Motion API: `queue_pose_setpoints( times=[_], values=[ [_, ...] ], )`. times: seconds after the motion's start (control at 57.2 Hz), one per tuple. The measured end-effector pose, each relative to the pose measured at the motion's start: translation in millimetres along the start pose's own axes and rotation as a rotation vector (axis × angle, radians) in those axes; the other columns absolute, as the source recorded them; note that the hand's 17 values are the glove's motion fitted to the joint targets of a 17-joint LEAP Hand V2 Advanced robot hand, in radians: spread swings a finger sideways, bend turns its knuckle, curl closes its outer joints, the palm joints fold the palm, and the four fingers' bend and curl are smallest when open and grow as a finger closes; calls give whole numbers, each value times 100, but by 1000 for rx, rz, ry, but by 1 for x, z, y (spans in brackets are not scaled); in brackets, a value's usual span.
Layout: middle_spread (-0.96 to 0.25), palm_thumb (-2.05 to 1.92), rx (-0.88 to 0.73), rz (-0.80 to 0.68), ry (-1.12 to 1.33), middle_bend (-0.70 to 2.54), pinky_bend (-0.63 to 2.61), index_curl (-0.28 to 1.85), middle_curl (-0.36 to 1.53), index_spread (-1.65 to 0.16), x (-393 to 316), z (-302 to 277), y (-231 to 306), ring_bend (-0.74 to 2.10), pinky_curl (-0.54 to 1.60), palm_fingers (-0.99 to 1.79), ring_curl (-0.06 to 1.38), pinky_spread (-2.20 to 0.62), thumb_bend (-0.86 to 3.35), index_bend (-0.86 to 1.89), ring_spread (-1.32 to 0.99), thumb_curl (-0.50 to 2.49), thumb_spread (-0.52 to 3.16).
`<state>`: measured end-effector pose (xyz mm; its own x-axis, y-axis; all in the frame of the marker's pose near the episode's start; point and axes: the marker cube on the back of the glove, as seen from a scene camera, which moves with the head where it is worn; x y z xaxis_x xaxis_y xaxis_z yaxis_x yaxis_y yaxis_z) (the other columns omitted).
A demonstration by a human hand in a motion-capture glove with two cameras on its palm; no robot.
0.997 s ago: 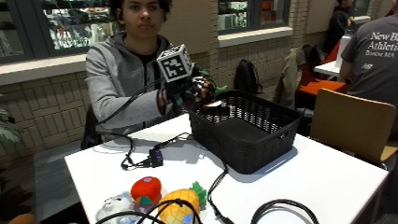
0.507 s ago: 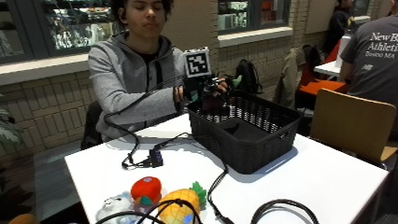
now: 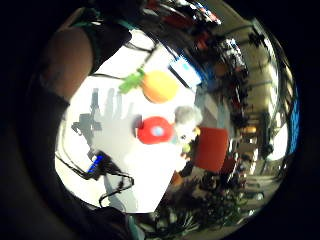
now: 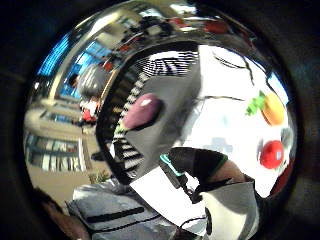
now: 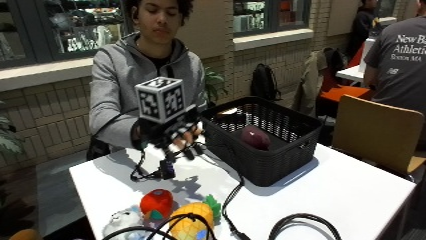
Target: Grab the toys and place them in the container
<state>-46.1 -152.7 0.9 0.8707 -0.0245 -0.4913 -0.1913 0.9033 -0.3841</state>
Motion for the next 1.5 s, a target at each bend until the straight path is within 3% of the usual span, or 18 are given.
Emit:
queue_pose_setpoints(
  times=[0.21, 0.612, 0.752, 0.875, 0.945, 1.154, 1.294, 1.469, 1.504],
  values=[
    [2, 4, -107, 211, 88, 33, 77, 18, 57, -29, 88, 58, 25, 62, 34, -7, 33, 3, -1, 14, -12, 40, 115],
    [2, 14, -182, 155, 115, 29, 75, 23, 51, -29, 86, 114, 7, 57, 34, 0, 31, 0, 1, 19, -12, 37, 124],
    [-1, 27, -84, 140, 24, 19, 92, 29, 48, -29, 82, 117, 3, 52, 36, 40, 27, -9, 11, 37, -14, 36, 146],
    [-7, 48, -19, 94, 69, 30, 90, 35, 54, -26, 76, 115, 8, 73, 37, 78, 33, -21, 28, 44, -22, 41, 164],
    [-11, 58, 33, 72, 49, 34, 93, 38, 59, -26, 68, 109, 11, 83, 40, 85, 39, -27, 33, 43, -26, 45, 157],
    [-22, 70, 173, -73, -32, 44, 102, 49, 74, -26, 15, 43, 14, 100, 47, 86, 50, -34, 35, 49, -35, 56, 148],
    [-27, 74, 297, -280, -26, 49, 108, 57, 84, -25, -66, -12, 17, 104, 50, 81, 54, -36, 33, 56, -38, 62, 141],
    [-31, 75, 322, -601, -12, 54, 113, 68, 94, -25, -150, -44, 17, 109, 53, 74, 59, -37, 31, 62, -40, 68, 135],
    [-32, 75, 324, -609, -12, 55, 114, 70, 96, -25, -160, -46, 13, 110, 54, 72, 60, -37, 31, 63, -41, 69, 134]
  ],
)
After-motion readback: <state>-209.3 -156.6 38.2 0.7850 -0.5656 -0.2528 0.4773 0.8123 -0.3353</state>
